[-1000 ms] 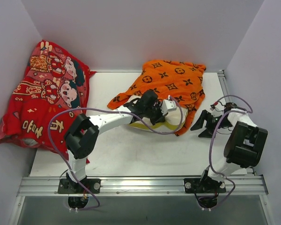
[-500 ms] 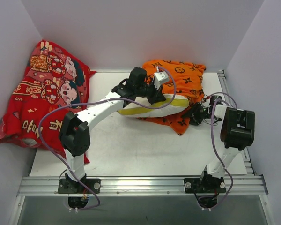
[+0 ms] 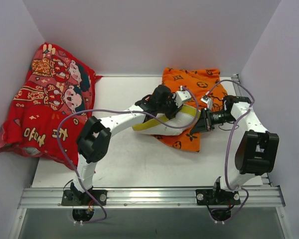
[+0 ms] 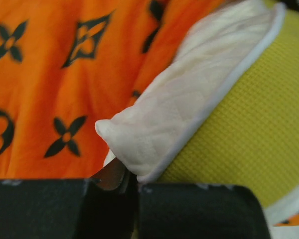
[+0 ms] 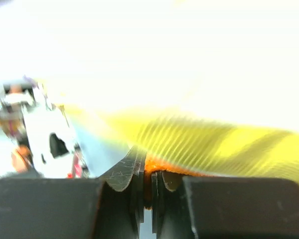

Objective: Put the pillow into the pillowcase

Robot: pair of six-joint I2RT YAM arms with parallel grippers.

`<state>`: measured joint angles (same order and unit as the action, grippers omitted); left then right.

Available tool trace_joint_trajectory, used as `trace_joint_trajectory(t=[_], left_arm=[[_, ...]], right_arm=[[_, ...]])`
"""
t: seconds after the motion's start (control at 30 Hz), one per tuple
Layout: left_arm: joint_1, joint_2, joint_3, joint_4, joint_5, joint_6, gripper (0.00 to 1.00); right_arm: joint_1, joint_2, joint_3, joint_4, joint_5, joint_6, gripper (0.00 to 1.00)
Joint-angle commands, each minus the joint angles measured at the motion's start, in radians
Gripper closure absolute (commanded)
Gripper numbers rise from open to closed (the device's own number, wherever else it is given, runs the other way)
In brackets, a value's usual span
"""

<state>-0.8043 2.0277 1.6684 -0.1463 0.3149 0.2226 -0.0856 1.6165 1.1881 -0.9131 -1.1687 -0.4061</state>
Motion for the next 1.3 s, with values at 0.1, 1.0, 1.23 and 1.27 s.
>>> trace_joint_trajectory(t=[0.1, 1.0, 1.23, 1.27], left_arm=[[0.036, 0.063, -0.165, 0.131, -0.209, 0.087, 1.00], [0.155, -0.643, -0.800, -0.035, 0.110, -0.802, 0.03], [0.157, -0.446, -0.760, 0.068, 0.107, -0.829, 0.10], [0.160, -0.411, -0.759, 0.077, 0.102, -0.825, 0.12]], right_arm=[[0.004, -0.027, -0.007, -0.610, -0.243, -0.373, 1.00], [0.363, -0.063, 0.171, 0.118, 0.901, 0.262, 0.49], [0.449, -0.043, 0.110, 0.143, 1.070, 0.233, 0.53], [0.449, -0.034, 0.108, 0.145, 1.075, 0.228, 0.56]])
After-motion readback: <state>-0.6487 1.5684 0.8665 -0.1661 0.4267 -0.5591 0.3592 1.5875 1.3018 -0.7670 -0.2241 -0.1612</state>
